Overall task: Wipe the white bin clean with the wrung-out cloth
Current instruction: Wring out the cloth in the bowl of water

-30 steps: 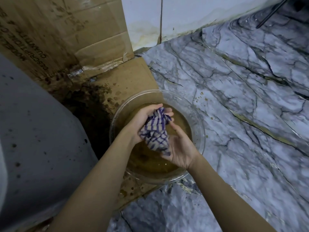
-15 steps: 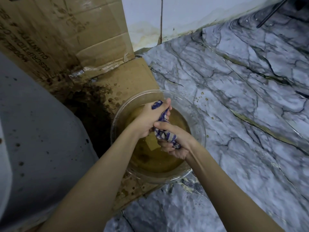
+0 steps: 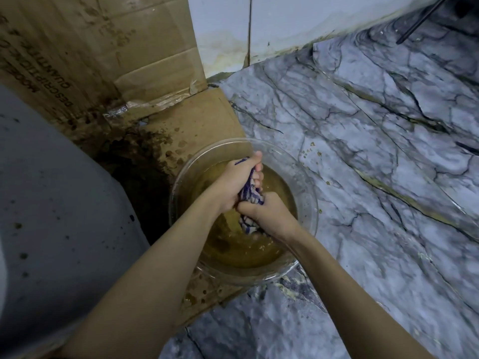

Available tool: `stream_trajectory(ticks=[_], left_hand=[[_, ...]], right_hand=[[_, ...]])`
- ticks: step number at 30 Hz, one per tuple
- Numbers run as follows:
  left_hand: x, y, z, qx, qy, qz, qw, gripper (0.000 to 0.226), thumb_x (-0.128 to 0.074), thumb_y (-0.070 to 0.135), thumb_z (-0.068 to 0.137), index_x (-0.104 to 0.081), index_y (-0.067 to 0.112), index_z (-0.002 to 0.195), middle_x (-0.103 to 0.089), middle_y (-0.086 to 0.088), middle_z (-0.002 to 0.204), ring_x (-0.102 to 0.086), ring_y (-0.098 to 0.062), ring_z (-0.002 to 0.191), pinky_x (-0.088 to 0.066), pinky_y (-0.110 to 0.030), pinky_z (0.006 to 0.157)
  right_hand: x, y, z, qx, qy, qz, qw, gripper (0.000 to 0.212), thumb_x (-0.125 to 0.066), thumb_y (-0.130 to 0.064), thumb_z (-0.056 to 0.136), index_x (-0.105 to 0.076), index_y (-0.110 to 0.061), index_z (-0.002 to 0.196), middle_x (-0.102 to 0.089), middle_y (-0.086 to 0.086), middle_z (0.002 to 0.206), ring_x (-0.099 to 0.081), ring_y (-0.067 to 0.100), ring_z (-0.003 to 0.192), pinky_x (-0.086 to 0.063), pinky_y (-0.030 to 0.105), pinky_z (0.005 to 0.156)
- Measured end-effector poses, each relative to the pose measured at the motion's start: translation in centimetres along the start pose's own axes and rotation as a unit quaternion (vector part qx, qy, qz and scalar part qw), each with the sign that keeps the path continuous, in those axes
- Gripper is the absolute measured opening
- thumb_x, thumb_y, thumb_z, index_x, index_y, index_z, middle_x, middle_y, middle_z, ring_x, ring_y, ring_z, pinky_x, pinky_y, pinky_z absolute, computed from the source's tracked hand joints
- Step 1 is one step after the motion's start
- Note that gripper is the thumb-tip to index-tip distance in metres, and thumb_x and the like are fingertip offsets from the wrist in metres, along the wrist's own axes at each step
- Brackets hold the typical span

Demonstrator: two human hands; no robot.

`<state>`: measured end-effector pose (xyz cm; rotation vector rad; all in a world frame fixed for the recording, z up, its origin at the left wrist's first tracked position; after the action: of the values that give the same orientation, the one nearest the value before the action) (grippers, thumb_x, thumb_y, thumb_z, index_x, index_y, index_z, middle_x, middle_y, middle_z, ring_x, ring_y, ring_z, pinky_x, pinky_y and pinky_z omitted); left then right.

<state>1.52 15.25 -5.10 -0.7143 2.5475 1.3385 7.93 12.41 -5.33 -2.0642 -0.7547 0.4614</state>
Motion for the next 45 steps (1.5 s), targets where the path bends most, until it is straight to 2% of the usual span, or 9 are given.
stream_trajectory(ticks=[2, 9, 11, 14, 20, 23, 30, 36, 45], left_hand=[[0.0, -0.4, -0.3, 0.027, -0.043, -0.024, 0.998, 0.039, -0.047, 0.032, 0.097, -0.044, 0.015, 0.062, -0.042, 0.005, 0.047, -0.044, -0.008, 0.043, -0.043, -0.018, 0.05], [0.7, -1.1, -1.2, 0.009, -0.121, -0.082, 0.989, 0.017, -0.063, 0.032, 0.082, -0.06, 0.017, 0.075, -0.06, 0.005, 0.07, -0.06, -0.007, 0.063, -0.046, -0.024, 0.075], [0.9, -1.1, -1.4, -0.002, -0.117, -0.089, 0.989, 0.01, -0.064, 0.024, 0.079, -0.067, 0.017, 0.074, -0.066, 0.001, 0.077, -0.064, -0.01, 0.07, -0.047, -0.026, 0.08], [1.3, -1.0, -1.7, -0.026, -0.101, -0.044, 0.994, 0.012, -0.055, 0.015, 0.076, -0.065, 0.015, 0.07, -0.067, 0.0, 0.076, -0.064, -0.011, 0.068, -0.052, -0.024, 0.068], [-0.3, -0.3, -2.2, -0.037, -0.102, -0.008, 0.994, 0.021, -0.036, 0.009, 0.073, -0.045, 0.015, 0.055, -0.045, 0.005, 0.052, -0.036, -0.007, 0.042, -0.031, -0.019, 0.044], [-1.2, 0.1, -2.1, -0.018, -0.114, -0.041, 0.992, 0.021, -0.032, 0.005, 0.068, -0.044, 0.014, 0.053, -0.041, 0.003, 0.046, -0.026, -0.008, 0.04, -0.014, -0.022, 0.044], [-1.6, 2.2, -2.0, -0.053, -0.095, -0.057, 0.992, 0.025, -0.023, -0.001, 0.079, -0.039, 0.01, 0.063, -0.04, 0.003, 0.045, -0.036, -0.008, 0.038, -0.037, -0.02, 0.046], [-0.1, 3.1, -1.9, -0.116, -0.039, 0.03, 0.992, 0.035, -0.041, 0.021, 0.099, -0.058, 0.007, 0.073, -0.049, 0.005, 0.049, -0.043, -0.003, 0.04, -0.042, -0.017, 0.045], [1.7, 2.8, -1.3, -0.117, 0.048, 0.059, 0.99, 0.04, -0.047, 0.027, 0.098, -0.047, 0.012, 0.061, -0.04, 0.008, 0.042, -0.038, -0.005, 0.038, -0.04, -0.017, 0.045]], right_hand=[[-1.3, 0.8, -0.7, -0.062, -0.086, 0.126, 0.986, 0.006, -0.059, 0.001, 0.084, -0.061, 0.0, 0.089, -0.069, 0.017, 0.079, -0.068, 0.025, 0.064, -0.059, 0.035, 0.06], [-3.9, 0.4, -2.3, -0.105, -0.255, 0.445, 0.852, 0.05, -0.08, -0.03, 0.07, -0.067, 0.003, 0.105, -0.07, 0.02, 0.094, -0.072, 0.023, 0.073, -0.06, 0.03, 0.058], [-4.4, 0.2, -2.2, -0.107, -0.273, 0.501, 0.814, 0.051, -0.078, -0.031, 0.073, -0.064, 0.003, 0.107, -0.068, 0.022, 0.094, -0.069, 0.024, 0.066, -0.058, 0.028, 0.049], [-5.2, -0.2, -2.1, -0.118, -0.316, 0.535, 0.774, 0.041, -0.072, -0.023, 0.081, -0.06, 0.006, 0.107, -0.063, 0.02, 0.081, -0.061, 0.019, 0.052, -0.049, 0.022, 0.035], [-5.2, 0.2, -2.4, -0.131, -0.275, 0.429, 0.85, 0.029, -0.083, -0.021, 0.064, -0.058, -0.009, 0.072, -0.05, 0.001, 0.05, -0.045, 0.006, 0.03, -0.031, 0.013, 0.023], [-4.2, 0.1, -2.5, -0.143, -0.187, 0.35, 0.907, 0.023, -0.068, -0.021, 0.071, -0.048, -0.012, 0.065, -0.042, -0.002, 0.044, -0.036, 0.004, 0.025, -0.024, 0.01, 0.022], [-1.4, -1.9, -1.8, -0.052, -0.028, 0.137, 0.989, 0.022, -0.059, 0.002, 0.083, -0.051, -0.007, 0.064, -0.048, 0.001, 0.043, -0.039, 0.008, 0.027, -0.024, 0.011, 0.027], [-0.5, -3.0, -0.6, 0.047, 0.077, -0.05, 0.995, 0.03, -0.065, 0.001, 0.073, -0.051, -0.012, 0.051, -0.048, -0.007, 0.035, -0.044, 0.004, 0.033, -0.037, 0.019, 0.039], [-0.8, -3.9, -0.8, 0.129, 0.138, -0.201, 0.961, 0.033, -0.068, -0.009, 0.077, -0.048, -0.015, 0.052, -0.049, -0.006, 0.039, -0.046, 0.006, 0.035, -0.036, 0.018, 0.038]])
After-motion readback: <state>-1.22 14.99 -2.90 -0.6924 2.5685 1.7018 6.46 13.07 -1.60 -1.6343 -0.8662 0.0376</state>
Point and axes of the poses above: each hand's wrist, its own z-axis towards the middle knuckle, its own x-axis out of the back of the hand, y = z × x, the point moved 9 cm from there along z, towards the middle knuckle
